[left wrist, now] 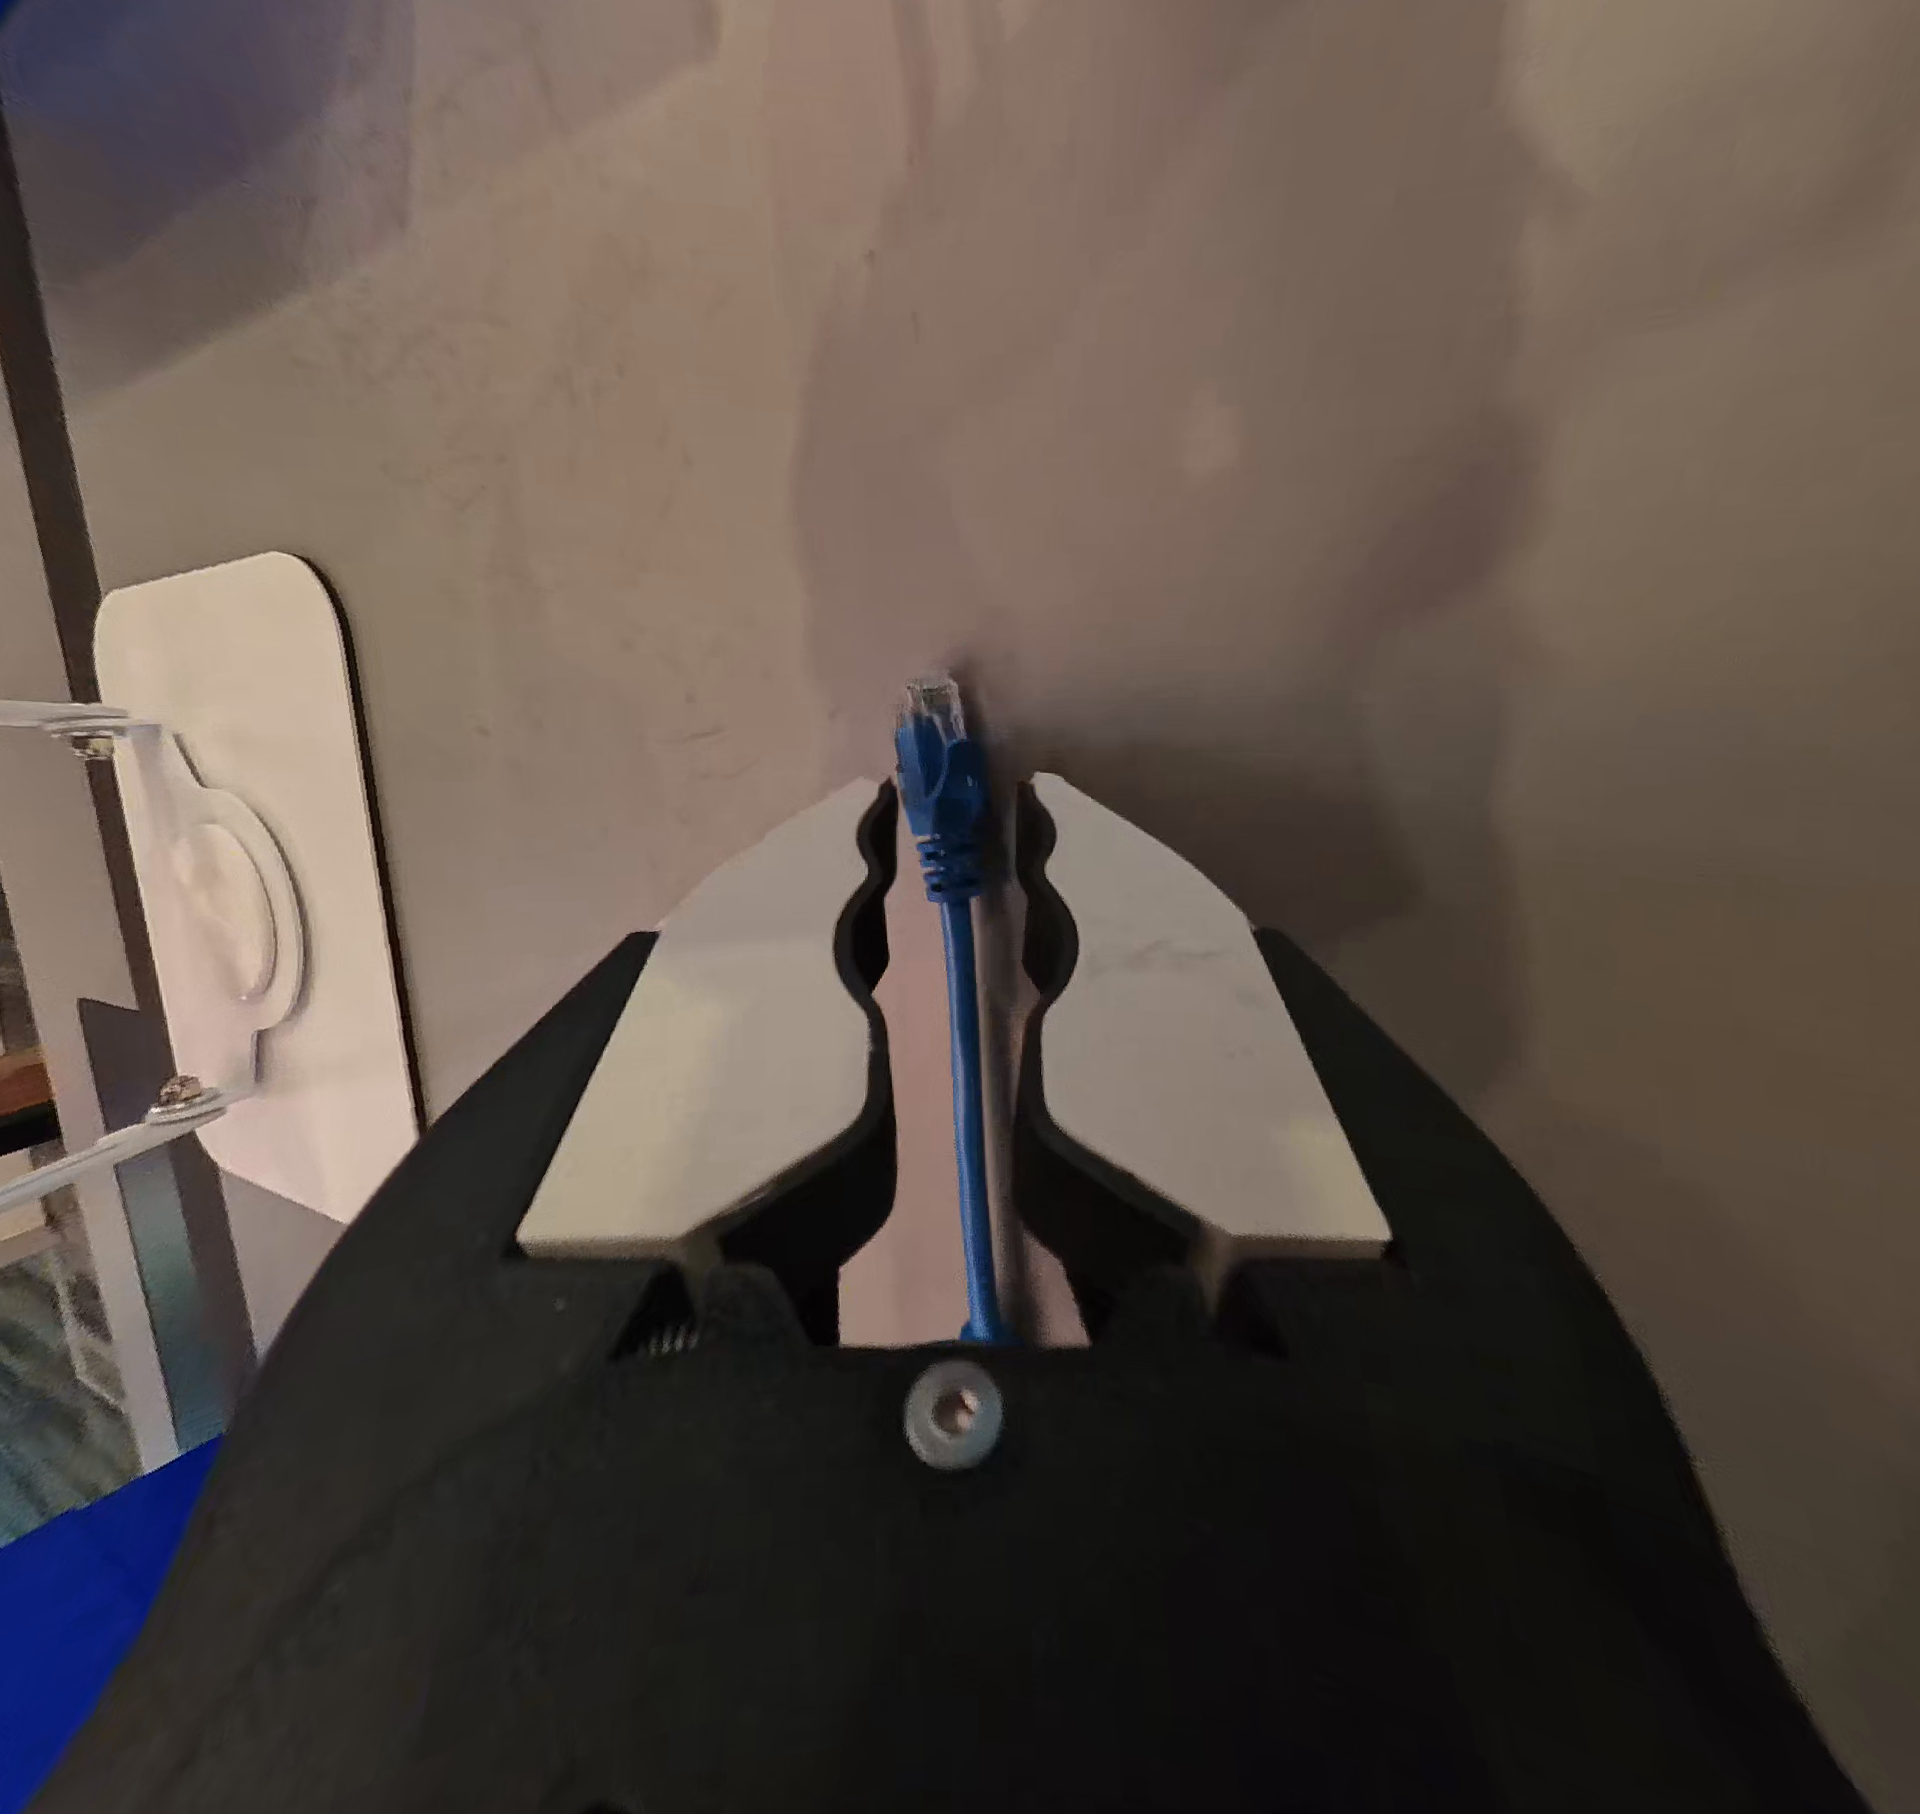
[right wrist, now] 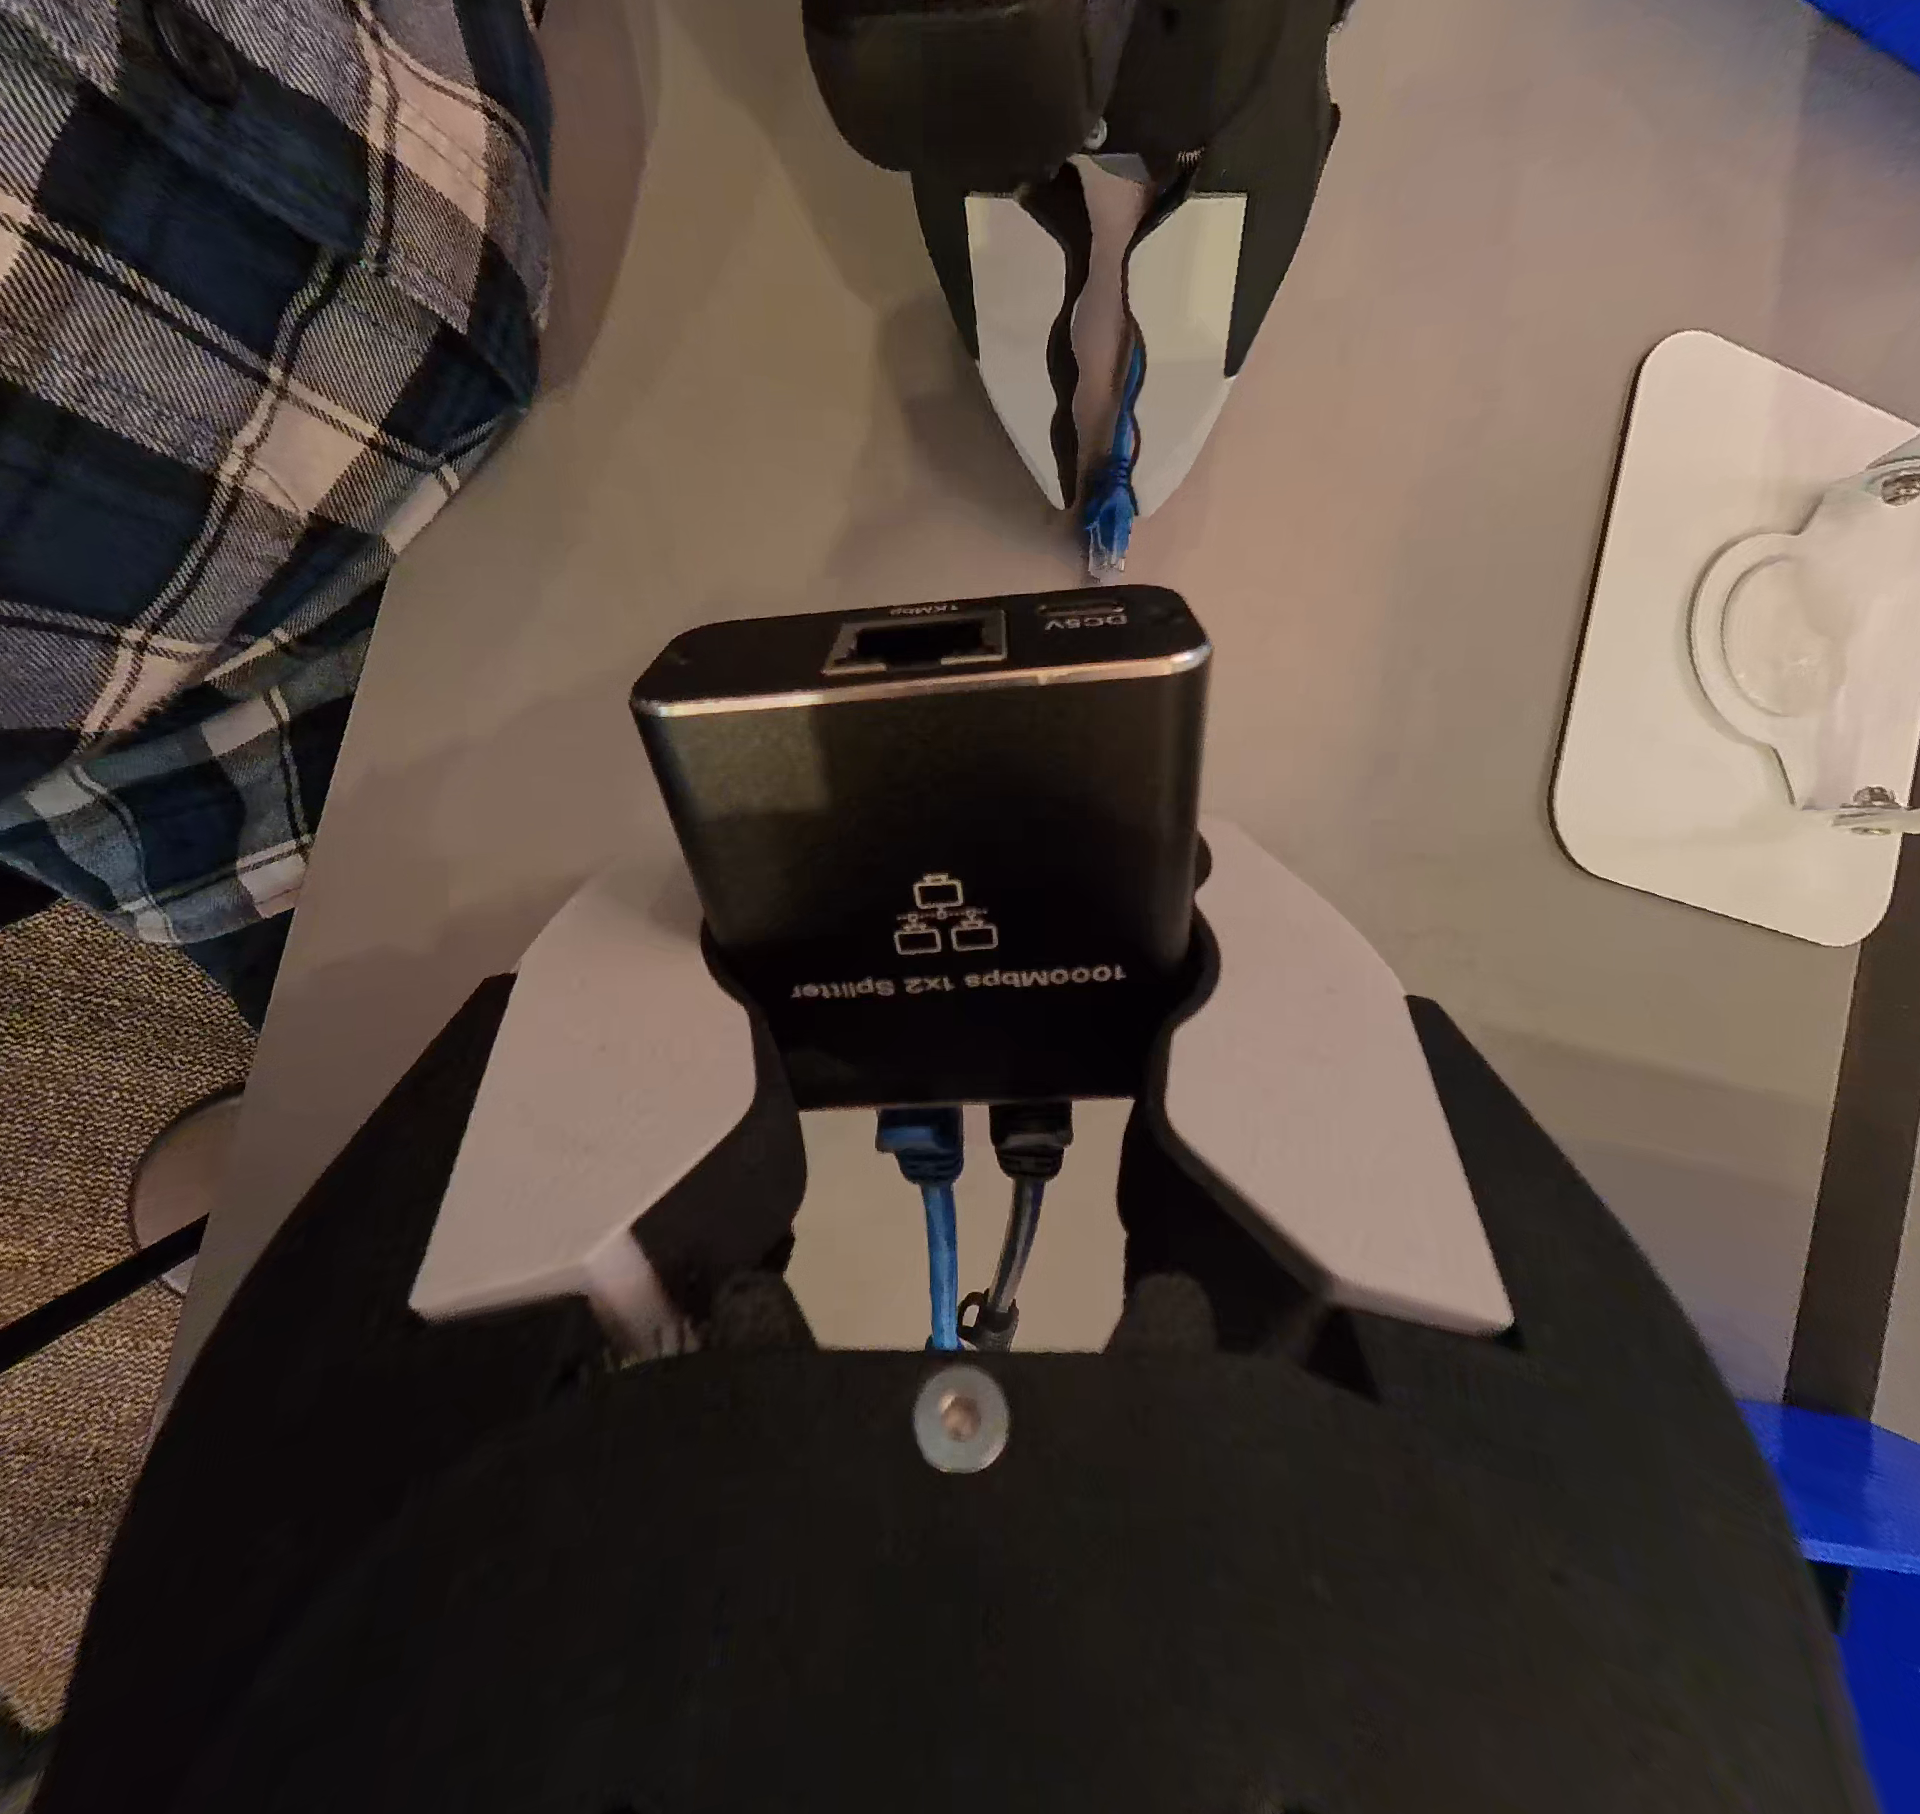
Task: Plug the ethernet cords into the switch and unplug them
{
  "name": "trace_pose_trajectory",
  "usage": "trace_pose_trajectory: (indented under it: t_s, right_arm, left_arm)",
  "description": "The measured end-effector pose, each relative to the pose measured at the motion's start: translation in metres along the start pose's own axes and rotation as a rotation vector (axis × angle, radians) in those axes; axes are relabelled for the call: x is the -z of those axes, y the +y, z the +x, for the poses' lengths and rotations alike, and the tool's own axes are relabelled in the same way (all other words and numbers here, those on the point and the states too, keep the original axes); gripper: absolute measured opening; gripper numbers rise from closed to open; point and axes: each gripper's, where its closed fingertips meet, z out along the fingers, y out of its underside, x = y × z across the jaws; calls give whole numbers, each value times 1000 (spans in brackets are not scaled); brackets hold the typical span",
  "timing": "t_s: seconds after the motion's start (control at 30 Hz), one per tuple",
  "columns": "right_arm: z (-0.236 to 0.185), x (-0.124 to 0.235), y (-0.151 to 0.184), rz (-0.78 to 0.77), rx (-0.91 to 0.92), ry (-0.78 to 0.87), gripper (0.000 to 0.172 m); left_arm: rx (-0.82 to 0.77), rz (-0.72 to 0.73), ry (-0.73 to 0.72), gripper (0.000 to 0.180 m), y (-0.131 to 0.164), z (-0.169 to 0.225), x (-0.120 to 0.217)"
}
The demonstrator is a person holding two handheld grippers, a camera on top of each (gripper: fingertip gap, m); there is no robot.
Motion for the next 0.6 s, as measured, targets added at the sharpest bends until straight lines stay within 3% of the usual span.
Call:
trace_pose_trajectory:
  t_s: [0.1, 0.3, 0.47, 0.6]
  right_arm:
    - [-1, 1, 2, 4, -2, -1, 77]
    - [0, 3, 4, 6, -8, -3, 77]
    - [-1, 1, 4, 7, -10, -5, 77]
    - [4, 0, 5, 2, -13, 10, 77]
  left_arm:
    - [-28, -13, -9, 12, 2, 1, -2]
    - [-34, -22, -2, 12, 4, -5, -5]
    - [76, 15, 141, 12, 5, -4, -7]
    - [137, 28, 173, 11, 6, -7, -8]
